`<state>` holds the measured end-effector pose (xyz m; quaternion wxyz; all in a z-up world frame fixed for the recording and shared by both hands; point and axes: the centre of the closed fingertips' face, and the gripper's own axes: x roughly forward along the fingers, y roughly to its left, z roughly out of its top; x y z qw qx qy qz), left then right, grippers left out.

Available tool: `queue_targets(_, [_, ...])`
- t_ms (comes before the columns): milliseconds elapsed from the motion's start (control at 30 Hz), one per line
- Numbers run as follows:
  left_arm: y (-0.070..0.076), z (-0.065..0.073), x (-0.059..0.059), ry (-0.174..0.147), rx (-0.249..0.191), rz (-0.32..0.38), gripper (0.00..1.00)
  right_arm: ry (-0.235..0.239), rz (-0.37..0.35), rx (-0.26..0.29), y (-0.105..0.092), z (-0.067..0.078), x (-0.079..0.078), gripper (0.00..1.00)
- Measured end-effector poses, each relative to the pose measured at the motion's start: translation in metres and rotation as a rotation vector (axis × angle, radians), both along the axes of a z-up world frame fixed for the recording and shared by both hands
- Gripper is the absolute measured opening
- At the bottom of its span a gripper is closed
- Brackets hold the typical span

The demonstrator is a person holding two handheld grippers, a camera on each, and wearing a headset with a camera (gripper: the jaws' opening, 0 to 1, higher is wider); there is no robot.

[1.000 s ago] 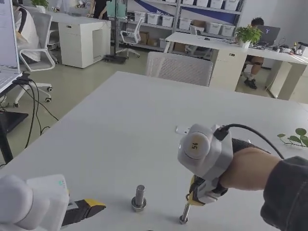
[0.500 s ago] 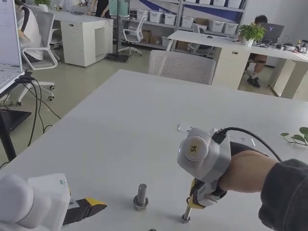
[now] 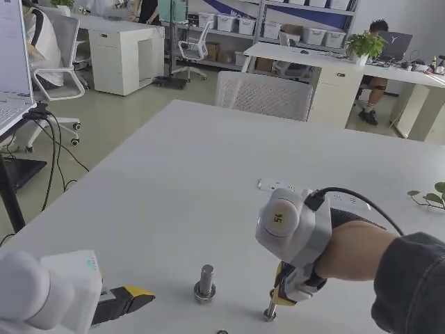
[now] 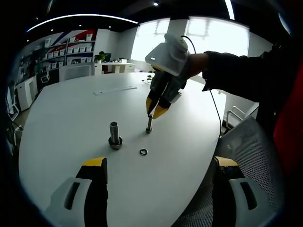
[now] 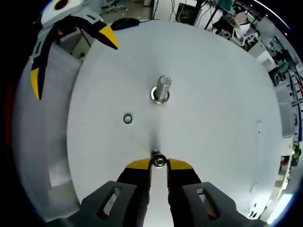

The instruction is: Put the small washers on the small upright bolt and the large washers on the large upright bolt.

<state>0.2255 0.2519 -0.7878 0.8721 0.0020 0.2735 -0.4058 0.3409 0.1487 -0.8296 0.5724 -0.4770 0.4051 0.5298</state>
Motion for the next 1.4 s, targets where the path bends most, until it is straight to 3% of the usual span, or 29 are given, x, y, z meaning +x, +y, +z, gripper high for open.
queue_targets(567, [-0.001,-0.001,0.000,0.009,0.003,0.002,0.92,0.038,-0.009,-0.012,-0.003,-0.026,-0.002,0.14])
queue_targets(1400, [-0.001,-0.002,0.000,0.015,0.006,0.003,0.92,0.065,-0.026,-0.016,-0.004,-0.043,-0.001,0.14])
